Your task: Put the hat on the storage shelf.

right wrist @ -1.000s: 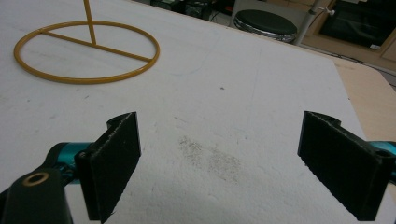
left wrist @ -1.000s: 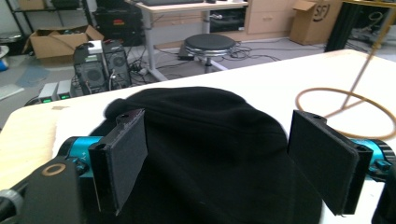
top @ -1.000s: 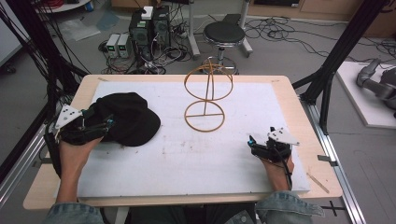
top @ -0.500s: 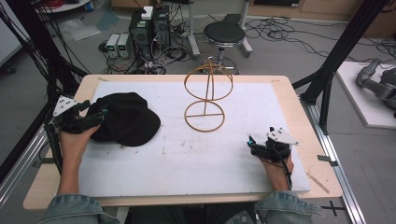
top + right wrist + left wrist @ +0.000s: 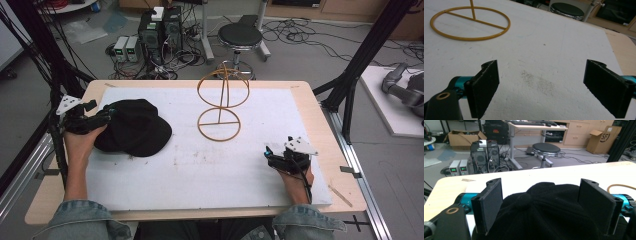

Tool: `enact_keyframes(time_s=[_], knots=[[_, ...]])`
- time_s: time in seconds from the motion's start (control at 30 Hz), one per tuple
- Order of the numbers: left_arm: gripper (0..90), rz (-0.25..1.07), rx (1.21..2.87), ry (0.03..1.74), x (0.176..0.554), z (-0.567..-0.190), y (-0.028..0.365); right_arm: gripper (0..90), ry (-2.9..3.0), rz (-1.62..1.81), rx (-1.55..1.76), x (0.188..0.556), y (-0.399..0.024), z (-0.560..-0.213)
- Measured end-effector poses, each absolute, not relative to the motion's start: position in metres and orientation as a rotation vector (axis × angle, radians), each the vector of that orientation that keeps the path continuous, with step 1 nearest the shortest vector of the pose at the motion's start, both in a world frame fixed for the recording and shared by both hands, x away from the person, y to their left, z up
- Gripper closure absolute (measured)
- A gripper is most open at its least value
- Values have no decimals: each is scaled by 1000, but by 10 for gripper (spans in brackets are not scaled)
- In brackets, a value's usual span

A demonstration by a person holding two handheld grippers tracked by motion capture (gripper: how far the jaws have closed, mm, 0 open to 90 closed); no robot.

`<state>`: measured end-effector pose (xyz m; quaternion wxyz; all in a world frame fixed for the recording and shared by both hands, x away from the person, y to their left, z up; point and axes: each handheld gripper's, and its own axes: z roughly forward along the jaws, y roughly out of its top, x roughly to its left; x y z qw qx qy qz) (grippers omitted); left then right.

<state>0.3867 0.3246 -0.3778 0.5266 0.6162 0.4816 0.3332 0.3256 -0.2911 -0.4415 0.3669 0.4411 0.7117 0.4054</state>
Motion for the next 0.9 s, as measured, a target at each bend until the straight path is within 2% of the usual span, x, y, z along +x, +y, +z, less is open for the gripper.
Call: enact_keyframes(time_s=[0.77,0.9], knots=[[204,721,1519,1218,399,-402,330,130,1839,1035,1123,325,-291,-442],[248,700,1535,1222,400,-405,331,134,1837,1038,1126,324,-291,-442]])
